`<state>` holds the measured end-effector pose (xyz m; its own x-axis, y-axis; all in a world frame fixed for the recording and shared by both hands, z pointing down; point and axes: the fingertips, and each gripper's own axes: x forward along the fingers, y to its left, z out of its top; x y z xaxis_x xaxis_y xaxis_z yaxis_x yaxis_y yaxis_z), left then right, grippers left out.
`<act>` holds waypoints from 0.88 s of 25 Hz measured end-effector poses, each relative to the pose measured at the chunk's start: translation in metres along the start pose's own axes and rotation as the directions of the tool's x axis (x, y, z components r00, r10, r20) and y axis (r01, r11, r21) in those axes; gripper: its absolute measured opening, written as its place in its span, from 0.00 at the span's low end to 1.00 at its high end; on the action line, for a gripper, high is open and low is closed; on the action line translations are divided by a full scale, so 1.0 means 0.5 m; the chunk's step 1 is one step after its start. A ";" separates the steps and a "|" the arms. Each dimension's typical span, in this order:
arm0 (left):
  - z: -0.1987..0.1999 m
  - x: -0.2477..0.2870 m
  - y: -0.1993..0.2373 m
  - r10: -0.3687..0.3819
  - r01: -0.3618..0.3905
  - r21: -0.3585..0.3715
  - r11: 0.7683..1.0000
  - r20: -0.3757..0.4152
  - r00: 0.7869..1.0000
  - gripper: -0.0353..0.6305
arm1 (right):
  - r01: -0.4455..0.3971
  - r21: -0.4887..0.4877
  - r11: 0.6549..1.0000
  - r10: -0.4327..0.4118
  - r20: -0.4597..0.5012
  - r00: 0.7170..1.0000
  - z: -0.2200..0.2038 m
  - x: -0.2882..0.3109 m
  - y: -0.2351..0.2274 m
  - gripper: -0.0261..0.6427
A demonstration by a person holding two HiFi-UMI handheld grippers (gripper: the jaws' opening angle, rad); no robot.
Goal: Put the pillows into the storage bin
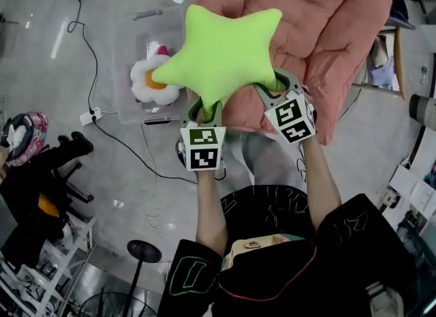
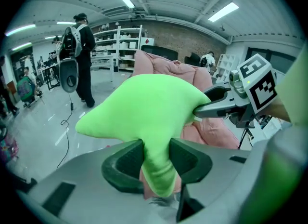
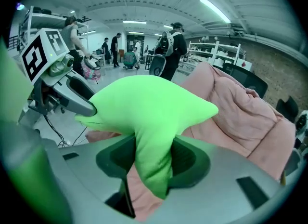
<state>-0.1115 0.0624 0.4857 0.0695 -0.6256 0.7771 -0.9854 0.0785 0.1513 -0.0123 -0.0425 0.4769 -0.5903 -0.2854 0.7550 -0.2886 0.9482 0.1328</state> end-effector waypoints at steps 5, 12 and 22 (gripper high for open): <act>-0.046 -0.068 0.154 0.060 -0.060 -0.060 0.996 0.004 0.998 0.29 | -0.074 -0.057 0.996 0.076 0.027 0.997 0.112 0.078 0.121 0.33; -0.093 -0.118 0.350 0.136 -0.133 -0.121 0.984 0.013 0.991 0.29 | -0.156 -0.119 0.981 0.161 0.035 0.986 0.242 0.201 0.249 0.33; -0.153 -0.123 0.592 0.301 -0.280 -0.214 0.936 0.074 0.951 0.35 | -0.250 -0.063 0.966 0.255 0.080 0.964 0.351 0.381 0.359 0.51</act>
<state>-0.3958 0.1835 0.5294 -0.2420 -0.6287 0.7391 -0.9083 0.4146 0.0553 -0.3089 0.0488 0.5320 -0.7025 -0.0448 0.7103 -0.0839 0.9963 -0.0201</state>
